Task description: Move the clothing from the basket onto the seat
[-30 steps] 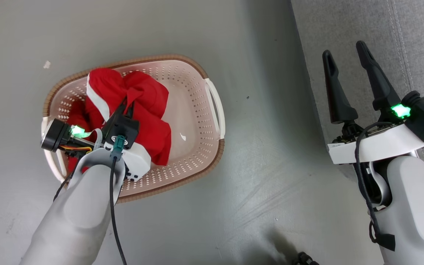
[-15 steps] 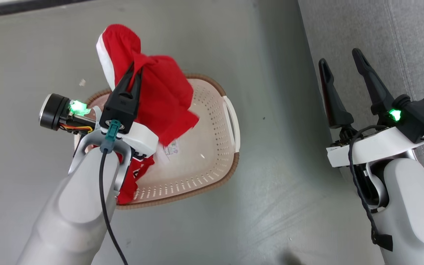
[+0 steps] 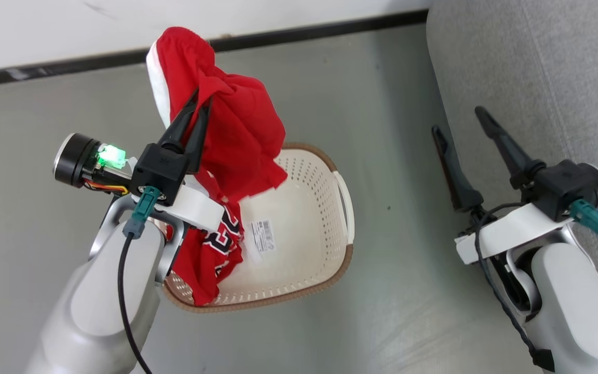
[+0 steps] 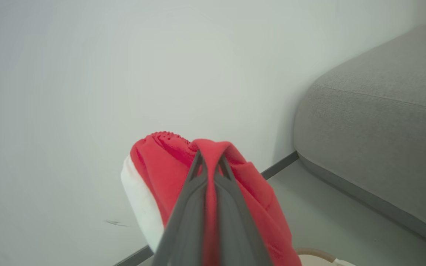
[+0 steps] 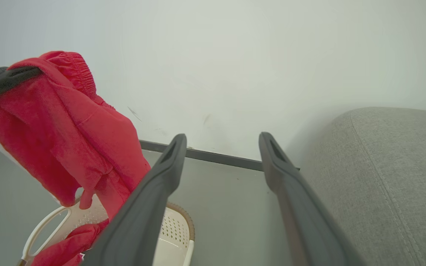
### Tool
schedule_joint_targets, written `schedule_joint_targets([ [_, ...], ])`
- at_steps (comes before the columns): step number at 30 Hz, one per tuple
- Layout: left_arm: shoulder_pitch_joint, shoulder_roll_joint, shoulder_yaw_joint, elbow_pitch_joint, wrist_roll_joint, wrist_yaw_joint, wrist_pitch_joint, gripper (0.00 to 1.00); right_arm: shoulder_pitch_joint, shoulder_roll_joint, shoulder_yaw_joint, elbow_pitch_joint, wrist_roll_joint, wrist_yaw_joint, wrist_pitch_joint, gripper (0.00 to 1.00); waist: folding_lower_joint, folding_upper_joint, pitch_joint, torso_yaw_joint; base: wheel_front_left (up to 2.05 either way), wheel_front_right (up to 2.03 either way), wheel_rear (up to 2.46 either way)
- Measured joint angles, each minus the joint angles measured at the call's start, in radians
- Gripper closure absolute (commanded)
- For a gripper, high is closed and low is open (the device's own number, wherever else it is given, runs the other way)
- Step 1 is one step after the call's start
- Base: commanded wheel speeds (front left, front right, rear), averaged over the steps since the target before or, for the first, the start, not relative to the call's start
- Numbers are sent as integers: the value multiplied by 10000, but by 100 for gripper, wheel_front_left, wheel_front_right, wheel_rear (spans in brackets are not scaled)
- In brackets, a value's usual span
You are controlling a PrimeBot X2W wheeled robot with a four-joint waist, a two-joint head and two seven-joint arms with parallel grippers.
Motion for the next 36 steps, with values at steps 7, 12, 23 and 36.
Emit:
schedule_joint_targets([
  [7,0,169,-142,-587,-102,-527,0,100,40,-562,823,500,-36,0,0,0,0,0,-782,210,0,0,0],
  [12,1,234,-318,-826,-236,-940,249,100,40,-1011,1557,1037,-33,2,0,0,0,0,-1448,380,0,0,0],
  [23,836,247,-479,-1162,-713,-1220,846,100,31,-1183,2533,1812,387,2,0,0,0,0,-2614,734,0,0,0],
  [36,1005,198,-1001,-2115,-809,-1569,1453,100,-221,-1101,4266,2757,1147,2,0,0,-1,1,-3793,1330,0,0,0],
])
